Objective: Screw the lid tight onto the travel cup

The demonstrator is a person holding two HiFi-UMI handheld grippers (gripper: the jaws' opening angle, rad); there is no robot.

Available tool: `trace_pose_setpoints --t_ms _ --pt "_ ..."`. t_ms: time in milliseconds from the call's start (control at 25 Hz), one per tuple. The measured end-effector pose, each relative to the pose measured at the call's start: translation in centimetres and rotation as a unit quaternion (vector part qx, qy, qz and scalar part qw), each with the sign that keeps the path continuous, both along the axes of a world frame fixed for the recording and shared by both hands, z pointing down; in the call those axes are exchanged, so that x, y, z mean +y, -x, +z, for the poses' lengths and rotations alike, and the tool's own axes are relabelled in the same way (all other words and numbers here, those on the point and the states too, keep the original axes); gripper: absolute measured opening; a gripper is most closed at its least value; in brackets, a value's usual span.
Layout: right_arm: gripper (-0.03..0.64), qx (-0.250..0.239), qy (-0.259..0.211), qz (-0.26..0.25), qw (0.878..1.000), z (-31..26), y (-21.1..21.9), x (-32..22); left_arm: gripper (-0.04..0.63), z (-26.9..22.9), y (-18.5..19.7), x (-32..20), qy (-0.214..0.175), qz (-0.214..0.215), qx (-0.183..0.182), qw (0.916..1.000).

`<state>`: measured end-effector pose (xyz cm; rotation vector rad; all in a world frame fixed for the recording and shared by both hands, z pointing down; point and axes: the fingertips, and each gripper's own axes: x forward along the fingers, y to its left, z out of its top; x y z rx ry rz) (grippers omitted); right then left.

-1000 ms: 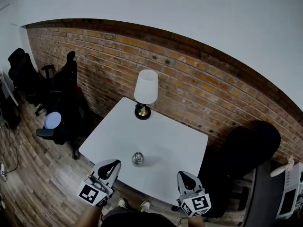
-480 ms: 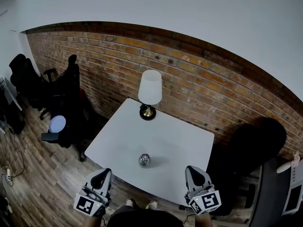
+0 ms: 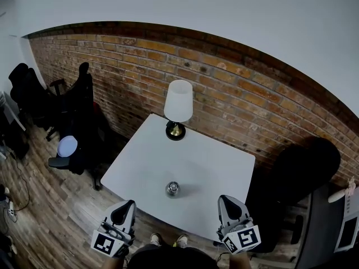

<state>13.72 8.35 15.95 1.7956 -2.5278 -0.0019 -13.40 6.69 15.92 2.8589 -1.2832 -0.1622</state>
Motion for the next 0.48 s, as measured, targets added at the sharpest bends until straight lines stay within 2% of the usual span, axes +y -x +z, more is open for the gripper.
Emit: trace_pose_setpoints --t_ms 200,480 --pt "0.012 0.007 -0.043 -0.018 0.999 -1.5 0.7 0.9 0.025 -0.1 -1.0 -0.3 -0.003 0.017 0.003 0.9998" --pt "0.012 0.016 -0.039 -0.02 0.999 -1.6 1.5 1.4 0.025 -1.5 -1.8 -0.5 -0.025 0.035 0.022 0.9988"
